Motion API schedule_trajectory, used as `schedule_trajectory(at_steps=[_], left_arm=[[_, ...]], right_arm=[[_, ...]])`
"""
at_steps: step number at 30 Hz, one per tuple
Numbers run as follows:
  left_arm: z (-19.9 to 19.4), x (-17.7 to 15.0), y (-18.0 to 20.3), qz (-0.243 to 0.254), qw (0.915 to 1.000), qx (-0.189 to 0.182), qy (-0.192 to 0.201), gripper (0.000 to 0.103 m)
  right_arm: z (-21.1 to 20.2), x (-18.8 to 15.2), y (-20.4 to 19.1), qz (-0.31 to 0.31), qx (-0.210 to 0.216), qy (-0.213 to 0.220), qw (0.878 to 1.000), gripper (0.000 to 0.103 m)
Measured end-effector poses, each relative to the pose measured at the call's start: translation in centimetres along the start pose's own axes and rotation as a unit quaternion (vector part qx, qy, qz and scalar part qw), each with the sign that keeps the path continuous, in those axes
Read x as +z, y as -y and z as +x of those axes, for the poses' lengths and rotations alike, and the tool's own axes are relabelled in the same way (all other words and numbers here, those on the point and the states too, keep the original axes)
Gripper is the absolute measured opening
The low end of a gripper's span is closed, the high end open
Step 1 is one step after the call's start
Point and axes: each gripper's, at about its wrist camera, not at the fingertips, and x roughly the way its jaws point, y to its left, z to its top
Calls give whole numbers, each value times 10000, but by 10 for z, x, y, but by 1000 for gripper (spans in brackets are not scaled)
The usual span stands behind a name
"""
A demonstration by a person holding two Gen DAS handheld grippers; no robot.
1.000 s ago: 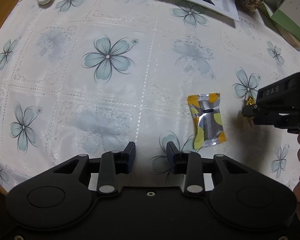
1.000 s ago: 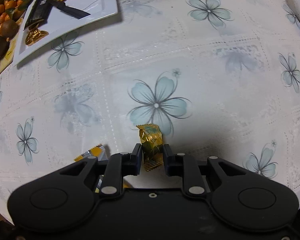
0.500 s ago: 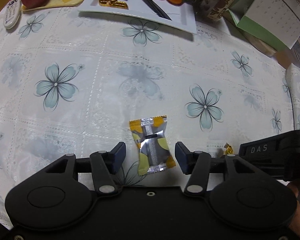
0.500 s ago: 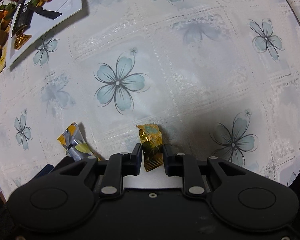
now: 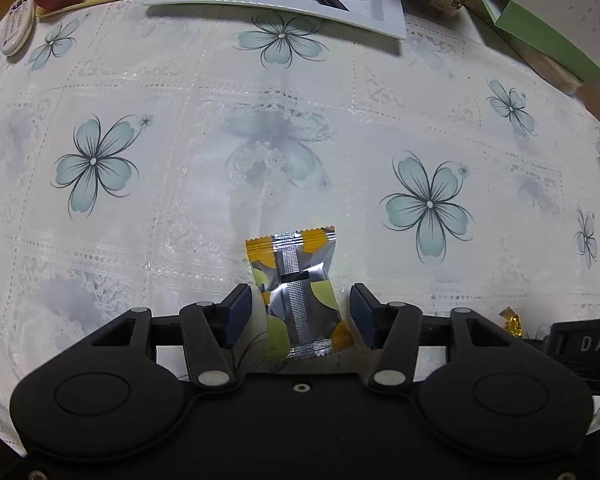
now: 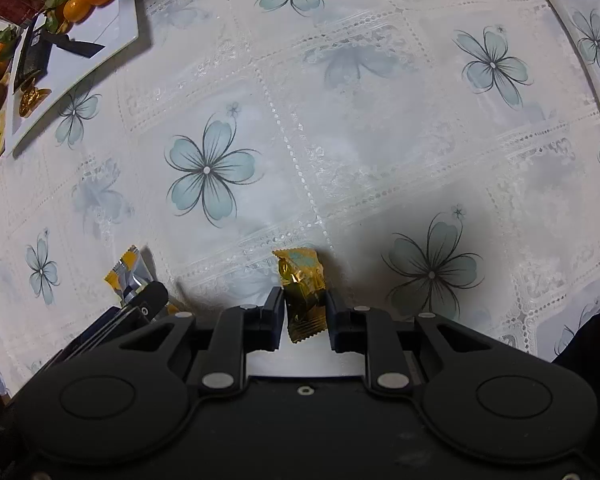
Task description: Organize snacks
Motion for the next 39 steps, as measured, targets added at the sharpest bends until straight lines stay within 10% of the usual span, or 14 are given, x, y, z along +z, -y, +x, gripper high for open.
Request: schedule_trajectory(at_steps=[14,39], left_arm=[[7,-1,8,248,9983,532,51,46],[-15,-9,-42,-71,9992,361,-144,45]], right_arm=[[3,-3,0,-1,174,-191,9997,22],[9,-11,-11,-674,520,-482,9952,20]])
